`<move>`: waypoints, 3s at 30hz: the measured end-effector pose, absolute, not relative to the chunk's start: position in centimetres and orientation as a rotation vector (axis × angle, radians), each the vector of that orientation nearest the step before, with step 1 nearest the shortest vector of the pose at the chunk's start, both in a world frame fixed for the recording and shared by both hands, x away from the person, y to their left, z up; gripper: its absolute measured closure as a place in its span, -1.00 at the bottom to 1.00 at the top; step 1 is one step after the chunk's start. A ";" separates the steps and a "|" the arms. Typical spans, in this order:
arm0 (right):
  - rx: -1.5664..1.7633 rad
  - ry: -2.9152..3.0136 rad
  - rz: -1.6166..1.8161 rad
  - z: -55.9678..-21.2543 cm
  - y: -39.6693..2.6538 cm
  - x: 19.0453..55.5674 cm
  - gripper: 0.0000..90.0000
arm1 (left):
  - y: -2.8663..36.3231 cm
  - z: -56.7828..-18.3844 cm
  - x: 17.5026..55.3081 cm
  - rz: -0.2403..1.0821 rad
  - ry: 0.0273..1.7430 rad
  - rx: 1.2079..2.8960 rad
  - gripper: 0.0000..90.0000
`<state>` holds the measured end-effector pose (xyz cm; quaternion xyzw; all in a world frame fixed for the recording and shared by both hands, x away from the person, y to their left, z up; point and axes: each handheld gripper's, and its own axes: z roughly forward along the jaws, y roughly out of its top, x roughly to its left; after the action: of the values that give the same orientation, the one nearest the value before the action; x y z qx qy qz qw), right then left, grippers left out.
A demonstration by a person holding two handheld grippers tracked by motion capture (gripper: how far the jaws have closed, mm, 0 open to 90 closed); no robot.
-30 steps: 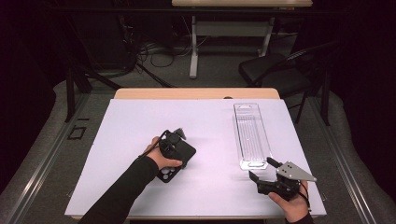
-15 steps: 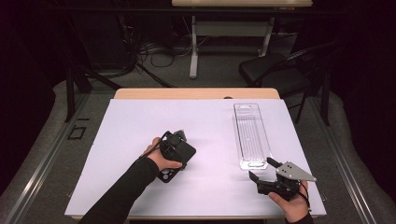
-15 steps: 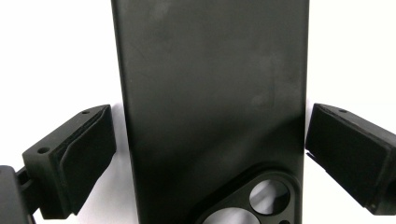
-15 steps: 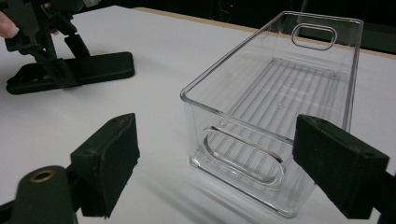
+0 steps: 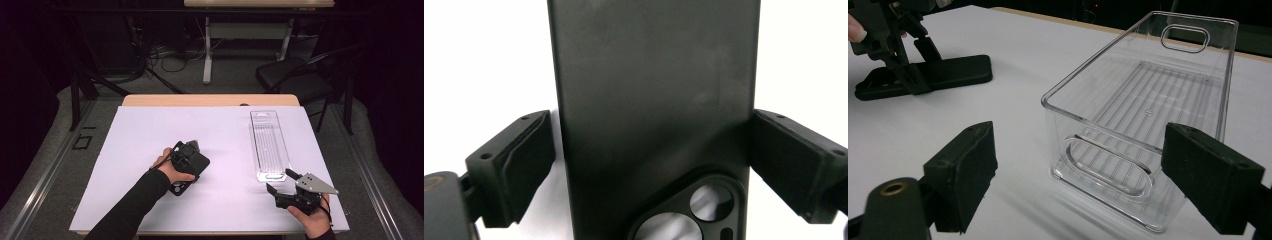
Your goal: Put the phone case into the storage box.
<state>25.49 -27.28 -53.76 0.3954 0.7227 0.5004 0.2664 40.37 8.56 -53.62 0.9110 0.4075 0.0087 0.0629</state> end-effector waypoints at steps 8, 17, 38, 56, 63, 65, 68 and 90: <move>1.069 1.951 1.352 -53.8 -27.3 25.5 -0.69 | 8.6 -53.5 40.4 0.020 1.235 2.756 -0.79; 1.068 1.947 1.356 -53.8 -27.2 25.5 -0.69 | 8.6 -53.5 40.3 0.029 1.240 2.749 -0.72; 1.068 1.951 1.356 -53.8 -27.3 25.5 -0.69 | 8.7 -53.3 40.4 0.000 1.241 2.749 -0.69; 1.064 1.944 1.354 -53.7 -27.3 25.5 -0.69 | 9.4 -50.4 40.2 0.032 1.215 2.742 -0.69; 1.063 1.943 1.354 -53.7 -27.2 25.4 -0.69 | 9.5 -48.8 39.7 0.050 1.193 2.738 -0.69; 1.065 1.943 1.355 -53.7 -27.2 25.5 -0.69 | 9.5 -48.4 39.6 0.058 1.190 2.736 -0.69; 1.063 1.943 1.354 -53.7 -27.2 25.5 -0.69 | 9.5 -48.0 39.5 0.065 1.184 2.735 -0.68; 1.043 1.948 1.349 -53.6 -26.9 25.4 -0.69 | 8.1 -46.7 38.0 0.035 1.061 2.776 -0.68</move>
<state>25.35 -26.94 -53.57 0.3877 0.7239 0.5012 0.2729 38.00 8.12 -46.74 0.9307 0.3558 0.0119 0.0845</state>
